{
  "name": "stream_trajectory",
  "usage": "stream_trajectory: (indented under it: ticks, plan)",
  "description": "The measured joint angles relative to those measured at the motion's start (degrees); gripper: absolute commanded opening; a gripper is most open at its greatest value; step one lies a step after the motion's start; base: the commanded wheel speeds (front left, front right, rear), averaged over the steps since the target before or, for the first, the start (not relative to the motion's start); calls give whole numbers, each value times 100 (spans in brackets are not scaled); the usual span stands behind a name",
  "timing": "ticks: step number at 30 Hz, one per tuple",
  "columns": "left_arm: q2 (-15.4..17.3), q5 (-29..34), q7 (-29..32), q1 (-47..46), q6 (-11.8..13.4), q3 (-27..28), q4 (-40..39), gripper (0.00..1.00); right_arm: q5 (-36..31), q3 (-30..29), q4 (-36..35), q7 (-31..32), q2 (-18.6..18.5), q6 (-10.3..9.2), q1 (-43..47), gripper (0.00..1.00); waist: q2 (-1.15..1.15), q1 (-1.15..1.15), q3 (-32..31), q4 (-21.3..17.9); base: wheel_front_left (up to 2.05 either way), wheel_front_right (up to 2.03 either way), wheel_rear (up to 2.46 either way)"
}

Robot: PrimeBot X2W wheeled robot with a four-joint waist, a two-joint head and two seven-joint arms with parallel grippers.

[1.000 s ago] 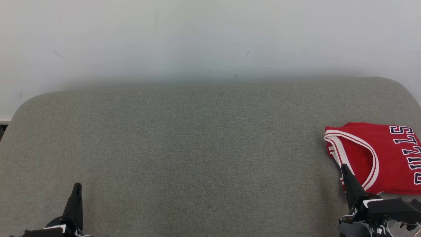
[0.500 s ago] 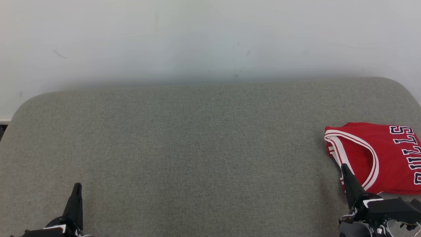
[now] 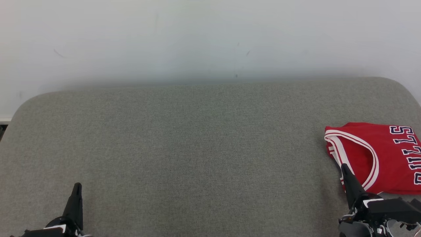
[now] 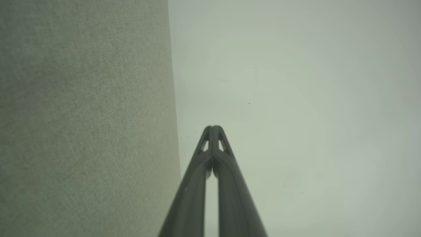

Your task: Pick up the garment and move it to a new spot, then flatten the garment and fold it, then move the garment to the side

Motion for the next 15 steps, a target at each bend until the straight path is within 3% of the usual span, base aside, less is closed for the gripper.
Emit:
stream_trajectory:
  ticks: [15]
  plan:
    - [0,0,0,0,0,-1,-2,0,0,1,-1,0,0,0,0,0,0,0,0,0,0,0,0]
